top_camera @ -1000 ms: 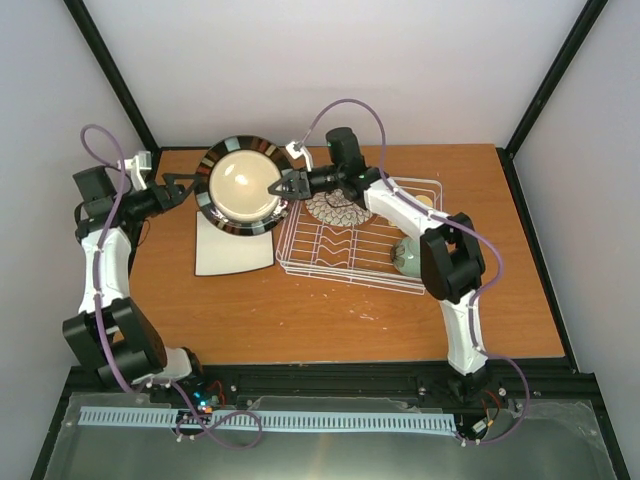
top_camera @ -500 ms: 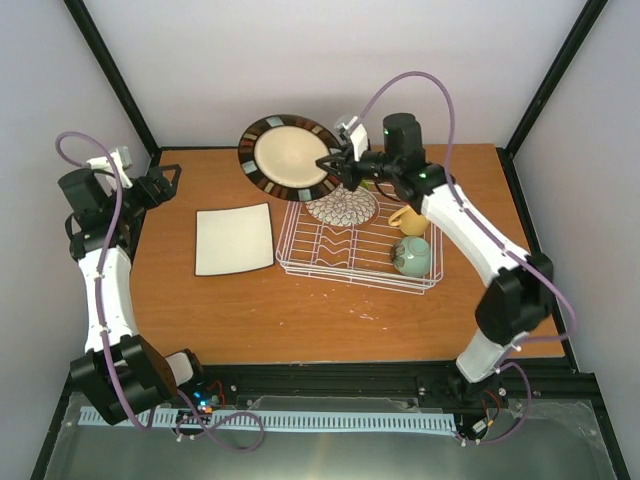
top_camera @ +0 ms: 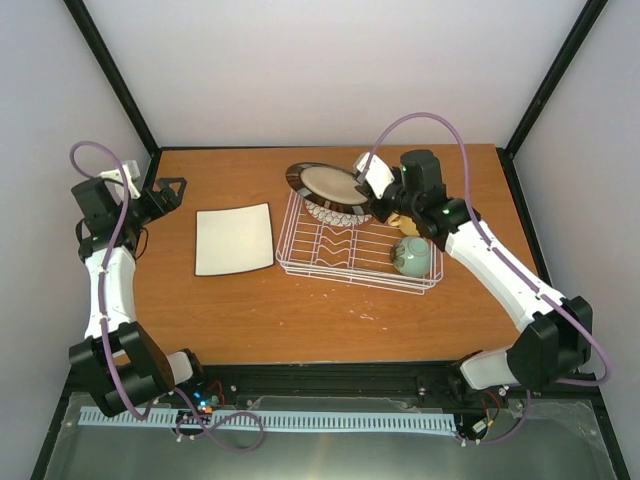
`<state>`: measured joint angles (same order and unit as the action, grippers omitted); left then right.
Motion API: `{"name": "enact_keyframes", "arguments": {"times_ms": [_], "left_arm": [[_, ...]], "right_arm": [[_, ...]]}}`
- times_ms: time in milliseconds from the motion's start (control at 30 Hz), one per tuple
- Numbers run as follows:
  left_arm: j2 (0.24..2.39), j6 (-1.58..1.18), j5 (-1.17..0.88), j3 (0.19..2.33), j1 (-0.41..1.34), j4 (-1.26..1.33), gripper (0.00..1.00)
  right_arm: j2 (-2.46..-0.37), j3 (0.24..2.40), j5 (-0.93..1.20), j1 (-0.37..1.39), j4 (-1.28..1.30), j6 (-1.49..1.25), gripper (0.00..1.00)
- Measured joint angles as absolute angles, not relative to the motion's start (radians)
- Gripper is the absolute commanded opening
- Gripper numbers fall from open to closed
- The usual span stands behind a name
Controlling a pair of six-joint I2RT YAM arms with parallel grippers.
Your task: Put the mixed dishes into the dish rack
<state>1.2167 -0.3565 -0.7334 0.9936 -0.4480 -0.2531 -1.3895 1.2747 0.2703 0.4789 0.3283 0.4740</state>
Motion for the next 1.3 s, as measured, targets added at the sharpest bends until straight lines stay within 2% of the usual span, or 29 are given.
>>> {"name": "enact_keyframes", "arguments": {"times_ms": [267,1300], "left_arm": [[1.219,-0.356,-0.733,0.965,-0.448,-0.237,1.0],[1.219,-0.355,-0.736,0.894,-0.448,-0.208,1.0]], "right_arm": [[-1.389,1.237,0.189,0.478,0.366,0.556,0.03],[-1.443,1.156,0.226,0.478,0.391,0.555,0.03]]}}
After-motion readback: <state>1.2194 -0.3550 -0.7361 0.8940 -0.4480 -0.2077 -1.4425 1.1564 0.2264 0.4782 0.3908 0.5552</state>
